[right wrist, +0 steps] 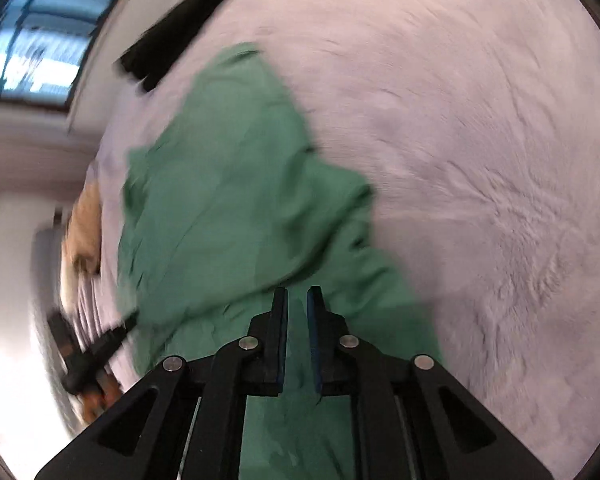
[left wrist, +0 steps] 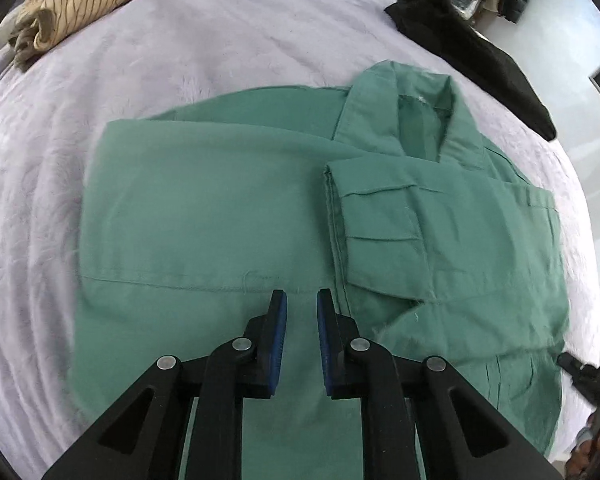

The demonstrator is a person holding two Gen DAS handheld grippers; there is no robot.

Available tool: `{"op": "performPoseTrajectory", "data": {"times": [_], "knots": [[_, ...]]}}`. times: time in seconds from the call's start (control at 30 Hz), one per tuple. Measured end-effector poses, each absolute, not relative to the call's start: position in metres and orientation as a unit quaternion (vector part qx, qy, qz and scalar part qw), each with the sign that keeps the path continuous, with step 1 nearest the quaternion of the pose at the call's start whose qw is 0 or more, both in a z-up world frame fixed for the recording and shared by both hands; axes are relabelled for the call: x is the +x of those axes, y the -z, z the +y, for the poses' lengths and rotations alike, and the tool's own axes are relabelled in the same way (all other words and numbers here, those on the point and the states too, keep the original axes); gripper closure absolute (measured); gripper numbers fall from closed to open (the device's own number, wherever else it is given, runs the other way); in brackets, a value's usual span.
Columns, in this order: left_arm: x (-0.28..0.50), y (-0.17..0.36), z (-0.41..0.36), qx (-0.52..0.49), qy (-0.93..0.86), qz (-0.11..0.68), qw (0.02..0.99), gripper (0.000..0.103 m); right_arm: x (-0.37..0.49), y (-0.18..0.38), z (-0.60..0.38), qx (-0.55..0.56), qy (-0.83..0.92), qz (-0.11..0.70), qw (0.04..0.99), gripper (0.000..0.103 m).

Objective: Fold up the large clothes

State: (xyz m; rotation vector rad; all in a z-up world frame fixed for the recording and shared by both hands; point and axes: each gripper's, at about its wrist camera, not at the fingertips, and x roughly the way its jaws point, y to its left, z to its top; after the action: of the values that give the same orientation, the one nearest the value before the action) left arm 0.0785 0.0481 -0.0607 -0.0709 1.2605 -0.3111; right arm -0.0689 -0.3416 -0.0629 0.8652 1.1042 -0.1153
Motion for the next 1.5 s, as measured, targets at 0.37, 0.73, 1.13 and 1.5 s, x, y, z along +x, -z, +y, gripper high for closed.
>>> {"op": "performPoseTrajectory", "data": {"times": [0.37,0.73,1.13,1.5], "knots": [[0.095,0.054,-0.008,-0.024,0.173,0.563,0.808,0.086,0.050,0.032,-0.355,0.267,0.082,0.494,0.823,0.069],[0.103,0.078,-0.026,-0.014,0.151,0.574,0.804,0.086,0.098,0.092,-0.425,0.404,0.080,0.497,0.764,0.100],[0.105,0.076,-0.038,0.074,0.134,0.553,0.819,0.086,0.084,0.075,-0.414,0.306,0.135,0.511,0.792,0.098],[0.066,0.080,-0.041,0.054,0.158,0.576,0.801,0.086,0.004,0.069,-0.346,0.232,0.066,0.566,0.788,0.098]]}}
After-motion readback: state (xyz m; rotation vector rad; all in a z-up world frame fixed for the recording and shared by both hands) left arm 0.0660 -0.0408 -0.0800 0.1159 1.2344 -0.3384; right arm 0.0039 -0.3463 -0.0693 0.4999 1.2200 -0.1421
